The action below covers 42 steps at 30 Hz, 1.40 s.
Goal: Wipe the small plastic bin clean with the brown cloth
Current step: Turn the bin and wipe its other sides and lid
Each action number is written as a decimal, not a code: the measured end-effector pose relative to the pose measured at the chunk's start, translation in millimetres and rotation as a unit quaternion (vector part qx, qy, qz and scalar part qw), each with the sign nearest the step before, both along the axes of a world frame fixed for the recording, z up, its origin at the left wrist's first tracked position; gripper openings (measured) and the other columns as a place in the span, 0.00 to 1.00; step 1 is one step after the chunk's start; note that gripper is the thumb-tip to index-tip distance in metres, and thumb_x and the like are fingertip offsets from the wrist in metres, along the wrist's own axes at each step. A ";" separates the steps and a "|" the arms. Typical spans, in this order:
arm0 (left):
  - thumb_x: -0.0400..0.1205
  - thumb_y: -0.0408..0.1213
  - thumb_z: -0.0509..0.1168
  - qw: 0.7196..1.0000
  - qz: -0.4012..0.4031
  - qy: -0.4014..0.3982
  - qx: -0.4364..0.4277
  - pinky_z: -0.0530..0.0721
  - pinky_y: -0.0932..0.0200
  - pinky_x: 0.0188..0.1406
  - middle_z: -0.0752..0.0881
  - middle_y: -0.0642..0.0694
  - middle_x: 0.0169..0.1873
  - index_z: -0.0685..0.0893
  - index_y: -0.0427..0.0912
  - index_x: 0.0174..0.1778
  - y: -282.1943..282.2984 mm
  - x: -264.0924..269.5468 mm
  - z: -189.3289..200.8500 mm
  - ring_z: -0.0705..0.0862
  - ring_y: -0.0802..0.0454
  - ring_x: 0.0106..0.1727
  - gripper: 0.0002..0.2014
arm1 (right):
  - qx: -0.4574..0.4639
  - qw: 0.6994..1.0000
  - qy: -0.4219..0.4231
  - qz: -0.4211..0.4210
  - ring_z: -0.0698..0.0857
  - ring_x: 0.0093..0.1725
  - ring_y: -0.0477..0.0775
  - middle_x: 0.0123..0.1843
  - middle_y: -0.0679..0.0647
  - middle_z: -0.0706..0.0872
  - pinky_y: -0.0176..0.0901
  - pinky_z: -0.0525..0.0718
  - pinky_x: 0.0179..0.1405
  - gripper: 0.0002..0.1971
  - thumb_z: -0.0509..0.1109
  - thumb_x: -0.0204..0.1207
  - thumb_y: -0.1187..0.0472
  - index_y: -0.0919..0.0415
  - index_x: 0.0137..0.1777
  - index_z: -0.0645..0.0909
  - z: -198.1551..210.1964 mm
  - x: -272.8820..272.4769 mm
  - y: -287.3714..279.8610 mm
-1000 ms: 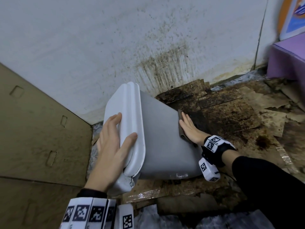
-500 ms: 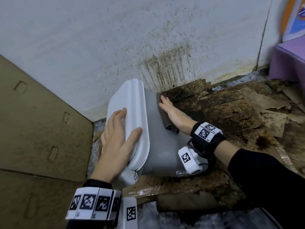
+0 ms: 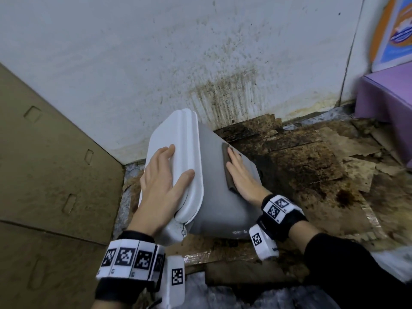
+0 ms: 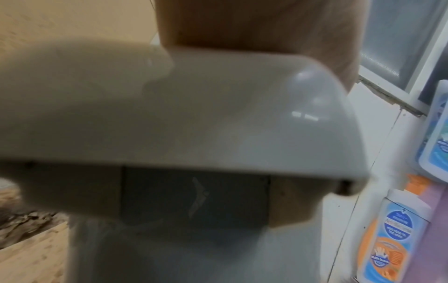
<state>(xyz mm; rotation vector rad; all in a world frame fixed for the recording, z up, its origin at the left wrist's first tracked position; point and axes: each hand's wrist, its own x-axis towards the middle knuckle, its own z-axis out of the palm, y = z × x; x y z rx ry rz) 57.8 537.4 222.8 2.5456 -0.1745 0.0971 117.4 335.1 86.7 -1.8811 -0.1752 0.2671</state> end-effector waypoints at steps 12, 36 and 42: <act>0.81 0.63 0.54 1.000 0.010 0.012 -0.004 0.53 0.43 0.85 0.59 0.57 0.84 0.58 0.57 0.86 -5.7 -5.2 5.8 0.56 0.55 0.84 0.36 | 0.048 0.985 0.058 -0.157 0.44 0.91 0.42 0.93 0.43 0.46 0.51 0.44 0.91 0.26 0.46 0.94 0.50 0.40 0.90 0.48 -25.2 -58.8 12.2; 0.80 0.64 0.53 1.000 0.012 -0.006 0.003 0.50 0.49 0.83 0.61 0.54 0.84 0.59 0.55 0.86 -4.8 -1.3 -2.0 0.56 0.55 0.86 0.38 | 0.176 0.941 0.035 -0.287 0.72 0.81 0.46 0.79 0.40 0.75 0.41 0.68 0.81 0.20 0.53 0.94 0.54 0.42 0.83 0.71 -17.9 -106.5 20.2; 0.81 0.61 0.51 1.000 0.018 0.002 -0.004 0.48 0.51 0.83 0.61 0.54 0.84 0.59 0.55 0.87 -5.5 0.6 -1.0 0.55 0.56 0.86 0.36 | 0.307 0.914 0.040 -0.262 0.76 0.72 0.35 0.71 0.30 0.76 0.37 0.73 0.74 0.17 0.54 0.93 0.47 0.33 0.79 0.68 49.3 -103.5 50.2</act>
